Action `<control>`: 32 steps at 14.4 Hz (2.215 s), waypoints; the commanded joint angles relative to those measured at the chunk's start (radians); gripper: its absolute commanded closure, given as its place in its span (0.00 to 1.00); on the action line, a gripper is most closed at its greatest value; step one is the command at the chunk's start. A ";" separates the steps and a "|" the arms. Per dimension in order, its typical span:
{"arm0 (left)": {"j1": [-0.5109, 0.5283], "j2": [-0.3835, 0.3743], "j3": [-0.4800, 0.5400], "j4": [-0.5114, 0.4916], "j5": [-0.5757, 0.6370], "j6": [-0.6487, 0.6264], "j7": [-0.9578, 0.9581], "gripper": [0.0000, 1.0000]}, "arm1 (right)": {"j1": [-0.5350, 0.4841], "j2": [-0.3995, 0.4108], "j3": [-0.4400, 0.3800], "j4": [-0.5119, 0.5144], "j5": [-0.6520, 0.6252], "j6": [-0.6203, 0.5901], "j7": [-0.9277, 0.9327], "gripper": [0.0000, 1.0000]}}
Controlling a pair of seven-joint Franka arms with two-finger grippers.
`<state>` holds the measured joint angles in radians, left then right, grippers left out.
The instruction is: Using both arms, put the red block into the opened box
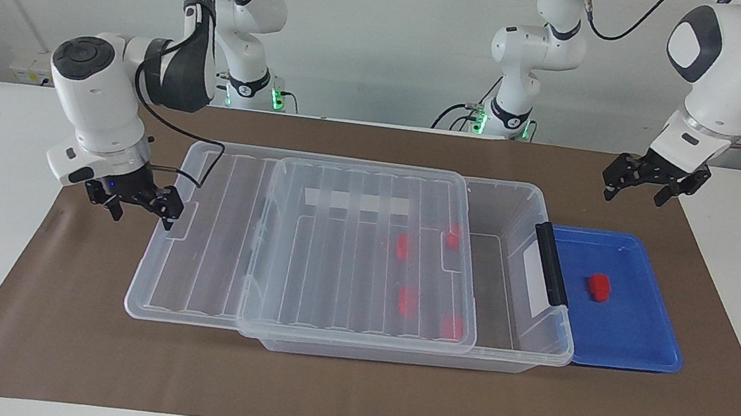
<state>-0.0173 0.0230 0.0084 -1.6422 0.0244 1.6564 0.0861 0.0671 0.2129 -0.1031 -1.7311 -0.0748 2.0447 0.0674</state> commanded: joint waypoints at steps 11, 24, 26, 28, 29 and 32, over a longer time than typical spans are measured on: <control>0.000 -0.017 0.002 -0.007 0.020 0.006 -0.009 0.00 | -0.018 -0.029 0.005 -0.001 -0.124 -0.034 -0.023 0.00; 0.096 0.008 0.002 -0.266 0.002 0.394 0.007 0.00 | -0.003 -0.208 0.017 0.064 0.046 -0.335 0.104 0.00; 0.117 0.038 0.002 -0.300 0.002 0.465 0.008 0.00 | -0.001 -0.250 0.017 0.064 0.050 -0.418 0.103 0.00; 0.122 0.057 0.002 -0.349 0.002 0.546 0.009 0.00 | -0.004 -0.276 0.016 0.064 0.079 -0.494 0.103 0.00; 0.123 0.063 0.002 -0.379 0.002 0.590 0.009 0.00 | -0.009 -0.285 0.014 0.056 0.084 -0.500 0.095 0.00; 0.123 0.127 0.002 -0.401 0.002 0.661 0.011 0.00 | -0.010 -0.285 0.014 0.057 0.083 -0.494 0.089 0.00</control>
<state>0.0973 0.1205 0.0164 -2.0217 0.0244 2.2630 0.0844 0.0677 -0.0628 -0.0933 -1.6556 -0.0149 1.5491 0.1520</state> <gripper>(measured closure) 0.000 0.000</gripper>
